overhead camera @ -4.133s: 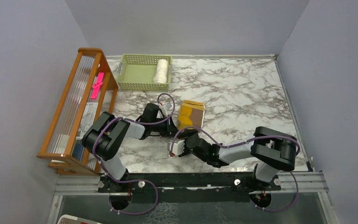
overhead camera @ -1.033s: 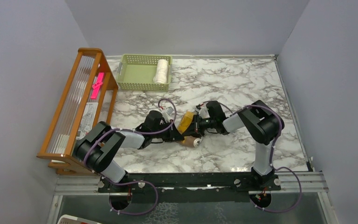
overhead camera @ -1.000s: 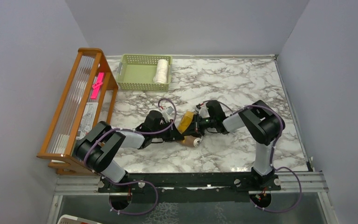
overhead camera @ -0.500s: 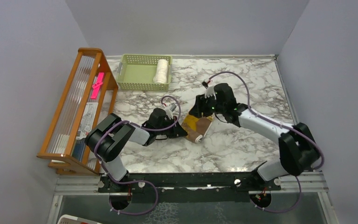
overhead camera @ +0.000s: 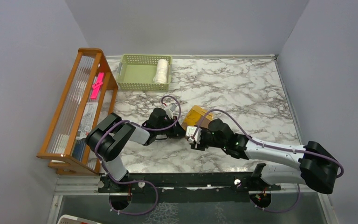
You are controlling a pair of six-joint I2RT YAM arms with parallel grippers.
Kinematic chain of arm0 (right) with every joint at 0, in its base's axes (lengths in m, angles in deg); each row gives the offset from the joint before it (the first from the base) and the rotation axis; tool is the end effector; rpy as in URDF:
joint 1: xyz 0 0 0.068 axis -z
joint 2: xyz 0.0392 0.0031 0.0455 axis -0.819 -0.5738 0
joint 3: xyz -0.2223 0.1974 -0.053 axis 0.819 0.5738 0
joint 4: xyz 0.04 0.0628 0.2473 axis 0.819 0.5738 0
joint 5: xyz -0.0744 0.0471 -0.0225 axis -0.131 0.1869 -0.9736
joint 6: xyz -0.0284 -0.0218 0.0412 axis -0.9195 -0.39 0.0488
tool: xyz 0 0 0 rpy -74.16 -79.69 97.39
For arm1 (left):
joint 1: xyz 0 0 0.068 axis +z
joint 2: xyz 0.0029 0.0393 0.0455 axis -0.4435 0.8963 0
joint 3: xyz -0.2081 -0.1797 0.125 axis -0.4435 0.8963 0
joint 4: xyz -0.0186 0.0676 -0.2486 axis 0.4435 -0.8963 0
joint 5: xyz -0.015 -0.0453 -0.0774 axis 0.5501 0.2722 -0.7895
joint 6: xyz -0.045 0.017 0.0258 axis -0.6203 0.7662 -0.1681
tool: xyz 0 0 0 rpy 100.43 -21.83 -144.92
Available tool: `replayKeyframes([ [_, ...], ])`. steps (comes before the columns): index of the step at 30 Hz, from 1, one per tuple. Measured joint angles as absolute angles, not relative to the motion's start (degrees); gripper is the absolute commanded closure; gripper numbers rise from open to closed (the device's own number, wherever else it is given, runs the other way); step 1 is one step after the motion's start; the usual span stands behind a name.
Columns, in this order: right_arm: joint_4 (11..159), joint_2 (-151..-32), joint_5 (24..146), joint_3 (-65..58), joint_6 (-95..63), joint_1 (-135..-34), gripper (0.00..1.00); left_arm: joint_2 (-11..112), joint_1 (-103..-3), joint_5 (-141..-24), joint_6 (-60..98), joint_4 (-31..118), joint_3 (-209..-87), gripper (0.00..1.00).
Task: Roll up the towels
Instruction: Roll the towel at the center of the board.
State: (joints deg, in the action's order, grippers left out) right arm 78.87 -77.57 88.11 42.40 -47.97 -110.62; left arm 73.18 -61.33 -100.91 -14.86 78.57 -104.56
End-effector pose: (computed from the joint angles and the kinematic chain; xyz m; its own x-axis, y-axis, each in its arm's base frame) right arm 0.1230 0.1917 0.2273 0.1108 -0.5782 -0.8083 -0.9406 0.2015 -0.2731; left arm 0.2311 -0.1820 0.1424 -0.8959 -0.1553 -0.4163 0.2603 0.5759 -0.7750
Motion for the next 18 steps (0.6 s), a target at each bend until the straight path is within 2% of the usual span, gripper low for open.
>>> replayKeyframes([
  [7, 79.2, -82.8, 87.5, 42.0, -56.2, -113.6, 0.54, 73.6, -61.3, -101.1, -14.8, 78.7, -104.9, 1.00],
  [18, 80.5, -91.6, 83.0, 39.4, -60.9, -114.2, 0.56, 73.7, -61.3, -101.3, -14.6, 78.7, -104.9, 1.00],
])
